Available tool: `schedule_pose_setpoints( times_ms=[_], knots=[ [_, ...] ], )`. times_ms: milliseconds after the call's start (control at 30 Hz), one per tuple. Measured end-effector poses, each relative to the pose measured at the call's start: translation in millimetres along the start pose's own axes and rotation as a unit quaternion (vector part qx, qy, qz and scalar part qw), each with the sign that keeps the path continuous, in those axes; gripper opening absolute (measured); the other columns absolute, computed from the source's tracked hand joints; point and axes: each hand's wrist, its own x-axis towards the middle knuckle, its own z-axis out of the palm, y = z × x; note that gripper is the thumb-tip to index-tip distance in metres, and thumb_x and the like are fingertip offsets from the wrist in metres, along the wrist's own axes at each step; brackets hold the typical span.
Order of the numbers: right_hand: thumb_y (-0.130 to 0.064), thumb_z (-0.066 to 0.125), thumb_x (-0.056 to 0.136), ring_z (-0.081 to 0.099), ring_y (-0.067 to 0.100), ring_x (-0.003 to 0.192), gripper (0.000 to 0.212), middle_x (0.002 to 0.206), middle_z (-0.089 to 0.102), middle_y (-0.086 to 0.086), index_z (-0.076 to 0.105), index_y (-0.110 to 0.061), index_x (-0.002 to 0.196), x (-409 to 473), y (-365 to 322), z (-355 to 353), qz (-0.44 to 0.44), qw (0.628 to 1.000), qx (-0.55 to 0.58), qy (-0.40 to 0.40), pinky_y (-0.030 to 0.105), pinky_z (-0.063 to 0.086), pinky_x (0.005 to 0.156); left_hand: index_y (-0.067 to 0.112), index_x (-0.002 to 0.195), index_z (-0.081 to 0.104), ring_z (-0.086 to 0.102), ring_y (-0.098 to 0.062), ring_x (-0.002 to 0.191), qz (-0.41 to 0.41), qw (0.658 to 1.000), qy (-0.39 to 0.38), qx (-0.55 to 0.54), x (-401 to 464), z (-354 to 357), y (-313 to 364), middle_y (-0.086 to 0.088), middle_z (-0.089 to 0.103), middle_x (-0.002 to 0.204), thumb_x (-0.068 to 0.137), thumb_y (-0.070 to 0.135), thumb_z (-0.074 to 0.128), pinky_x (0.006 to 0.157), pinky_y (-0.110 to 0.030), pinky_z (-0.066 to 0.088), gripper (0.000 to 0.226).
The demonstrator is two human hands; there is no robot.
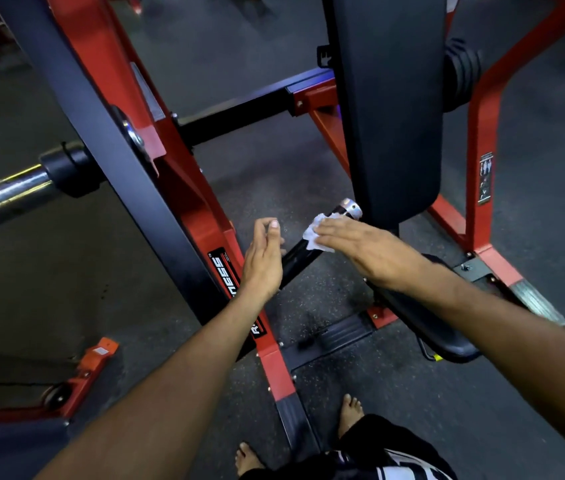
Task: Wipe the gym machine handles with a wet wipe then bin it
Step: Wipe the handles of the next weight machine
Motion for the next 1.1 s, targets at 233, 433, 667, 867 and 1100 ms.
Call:
schedule_pose_setpoints(
  times_ms=[233, 433, 667, 867, 1100],
  knots=[
    [0.002, 0.044, 0.099, 0.056, 0.0, 0.125, 0.039, 0.132, 0.065, -0.001, 0.064, -0.01, 0.13, -12.8, -20.7, 8.0, 0.298, 0.848, 0.23, 0.372, 0.026, 0.044, 0.108, 0.034, 0.119, 0.05, 0.065, -0.011, 0.091, 0.0, 0.999, -0.034, 0.037, 6.3, 3.9, 2.7, 0.005, 0.067, 0.099, 0.11, 0.05, 0.022, 0.081, -0.033, 0.048, 0.034],
    [-0.012, 0.037, 0.107, 0.061, 0.009, 0.07, 0.031, 0.08, 0.066, -0.004, 0.068, -0.016, 0.11, 43.1, -46.4, 45.3, 0.449, 0.452, 0.609, 0.472, 0.023, 0.048, 0.068, 0.033, 0.118, 0.048, 0.065, -0.017, 0.097, 0.038, 0.997, -0.015, 0.064, 4.7, 4.3, -3.1, 0.008, 0.065, 0.095, 0.109, 0.05, 0.02, 0.09, -0.044, 0.052, 0.033],
    [-0.068, 0.022, 0.099, 0.056, 0.022, 0.071, 0.074, 0.083, 0.061, 0.012, 0.061, -0.007, 0.113, 74.6, -24.0, 54.0, 0.32, 0.24, 0.798, 0.451, 0.034, 0.048, 0.07, 0.032, 0.126, 0.044, 0.062, -0.024, 0.11, 0.083, 0.995, 0.007, 0.061, 12.5, 8.1, -15.4, -0.006, 0.06, 0.124, 0.108, 0.048, 0.022, 0.095, -0.039, 0.046, 0.033],
    [-0.06, 0.022, 0.104, 0.065, 0.025, 0.078, 0.068, 0.086, 0.068, 0.016, 0.066, -0.01, 0.115, 77.7, -58.8, 80.3, 0.348, 0.306, 0.746, 0.478, 0.039, 0.053, 0.08, 0.03, 0.126, 0.044, 0.061, -0.024, 0.111, 0.088, 0.995, -0.004, 0.056, 14.6, 8.8, -16.4, -0.005, 0.058, 0.125, 0.108, 0.046, 0.022, 0.09, -0.034, 0.043, 0.033],
    [-0.048, 0.026, 0.108, 0.069, 0.028, 0.09, 0.062, 0.094, 0.074, 0.015, 0.064, 0.001, 0.113, 65.8, -50.4, 65.5, 0.37, 0.285, 0.731, 0.497, 0.039, 0.055, 0.091, 0.031, 0.126, 0.044, 0.061, -0.023, 0.111, 0.094, 0.994, 0.001, 0.052, 15.0, 8.3, -14.5, -0.003, 0.058, 0.124, 0.107, 0.049, 0.021, 0.09, -0.039, 0.05, 0.034]
  ],
)
